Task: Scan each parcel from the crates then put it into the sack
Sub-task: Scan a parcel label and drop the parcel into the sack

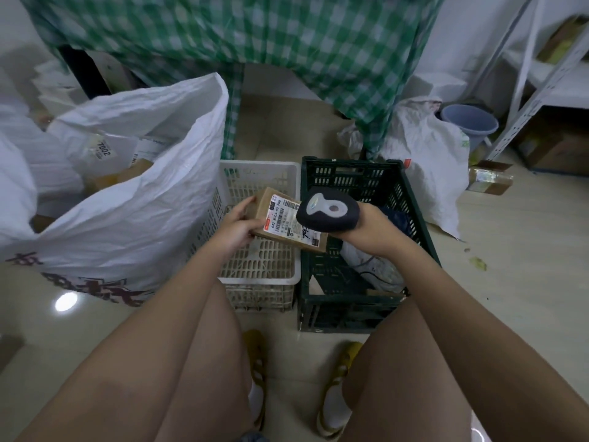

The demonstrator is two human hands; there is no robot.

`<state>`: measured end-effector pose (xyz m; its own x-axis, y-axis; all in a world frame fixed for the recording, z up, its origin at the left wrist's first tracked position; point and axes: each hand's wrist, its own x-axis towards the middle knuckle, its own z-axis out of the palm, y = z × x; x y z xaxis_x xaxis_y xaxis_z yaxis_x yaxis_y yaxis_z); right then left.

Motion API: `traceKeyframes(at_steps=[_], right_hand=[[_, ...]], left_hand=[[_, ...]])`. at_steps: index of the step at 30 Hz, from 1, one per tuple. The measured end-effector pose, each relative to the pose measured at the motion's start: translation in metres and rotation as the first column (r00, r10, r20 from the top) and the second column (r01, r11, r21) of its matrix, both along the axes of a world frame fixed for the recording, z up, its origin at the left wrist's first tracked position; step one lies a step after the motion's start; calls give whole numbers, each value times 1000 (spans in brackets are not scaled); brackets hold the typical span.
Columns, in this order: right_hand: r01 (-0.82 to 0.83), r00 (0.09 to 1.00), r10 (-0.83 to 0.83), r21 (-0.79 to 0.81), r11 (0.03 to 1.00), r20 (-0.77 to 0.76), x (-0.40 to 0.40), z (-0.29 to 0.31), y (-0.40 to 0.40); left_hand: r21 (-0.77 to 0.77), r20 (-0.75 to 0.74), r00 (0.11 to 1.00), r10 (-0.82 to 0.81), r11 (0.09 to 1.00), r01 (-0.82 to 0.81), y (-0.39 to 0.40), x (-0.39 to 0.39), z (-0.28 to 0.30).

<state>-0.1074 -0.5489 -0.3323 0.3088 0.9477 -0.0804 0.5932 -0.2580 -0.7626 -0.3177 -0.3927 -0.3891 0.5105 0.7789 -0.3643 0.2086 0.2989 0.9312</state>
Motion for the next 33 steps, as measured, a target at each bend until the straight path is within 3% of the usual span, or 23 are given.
traceKeyframes(at_steps=[7, 10, 15, 33], right_hand=[[-9, 986, 1, 45, 999, 168, -17, 59, -6], [-51, 937, 50, -5, 999, 345, -25, 78, -9], [-50, 891, 41, 8, 999, 452, -37, 102, -16], [-50, 861, 51, -16, 999, 507, -44, 124, -23]], left_hand=[[40, 136, 990, 49, 998, -55, -2, -7, 50], [56, 196, 979, 59, 996, -71, -3, -10, 66], [81, 219, 975, 47, 995, -66, -8, -18, 84], [136, 178, 983, 53, 988, -78, -18, -26, 97]])
